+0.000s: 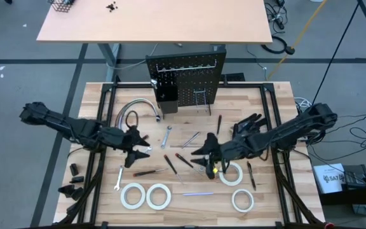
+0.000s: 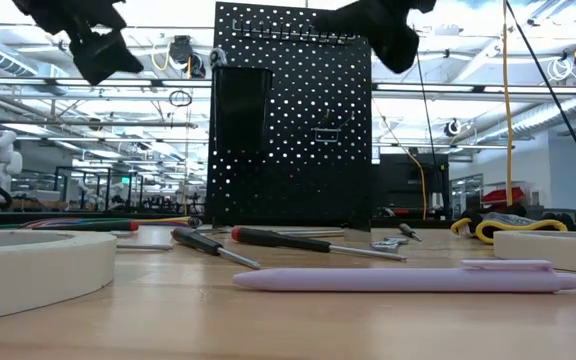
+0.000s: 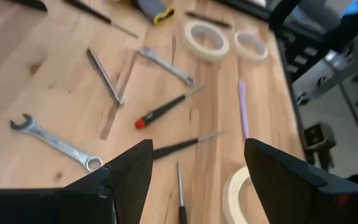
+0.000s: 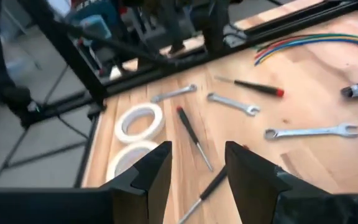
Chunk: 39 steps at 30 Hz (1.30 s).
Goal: Hang tools onto peg board
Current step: Put the violet pen into the peg board
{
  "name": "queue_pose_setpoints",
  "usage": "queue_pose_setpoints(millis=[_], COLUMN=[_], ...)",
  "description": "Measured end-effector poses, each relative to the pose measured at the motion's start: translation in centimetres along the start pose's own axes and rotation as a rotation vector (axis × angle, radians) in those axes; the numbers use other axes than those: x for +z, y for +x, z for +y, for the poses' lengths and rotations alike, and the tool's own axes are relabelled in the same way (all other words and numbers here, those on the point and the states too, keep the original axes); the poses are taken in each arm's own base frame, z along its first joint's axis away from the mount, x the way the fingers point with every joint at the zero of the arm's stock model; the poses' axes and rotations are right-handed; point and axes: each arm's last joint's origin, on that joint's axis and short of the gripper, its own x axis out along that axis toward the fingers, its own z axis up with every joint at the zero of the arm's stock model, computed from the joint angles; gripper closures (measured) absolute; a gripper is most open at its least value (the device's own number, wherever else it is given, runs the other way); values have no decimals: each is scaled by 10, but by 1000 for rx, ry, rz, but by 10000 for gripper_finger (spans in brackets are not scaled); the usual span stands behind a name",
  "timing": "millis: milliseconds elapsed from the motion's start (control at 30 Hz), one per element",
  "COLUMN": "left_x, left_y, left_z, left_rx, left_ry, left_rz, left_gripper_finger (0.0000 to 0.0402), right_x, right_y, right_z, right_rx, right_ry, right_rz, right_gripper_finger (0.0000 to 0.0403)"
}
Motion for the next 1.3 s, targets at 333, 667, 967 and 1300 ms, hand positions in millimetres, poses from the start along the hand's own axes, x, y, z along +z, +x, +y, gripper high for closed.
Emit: queue_pose_setpoints(millis=[333,667,967,1300], left_x=[-15,-19,-16,-16], left_y=[23,30,31,31], left_z=[-12,-20,-22,-22], left_rx=[-4,-13,-27,-27], left_ry=[60,85,80,79], left_rz=[131,136,106,106], left_gripper_finger=[146,146,146,146], right_x=[-52,-115,-142,-150], right_y=[19,31,39,31], right_z=[38,54,51,54], right_rx=[175,165,70,18], right_ry=[-325,-304,-266,-318], right_rz=[234,425,490,511], right_gripper_finger=[259,259,261,305])
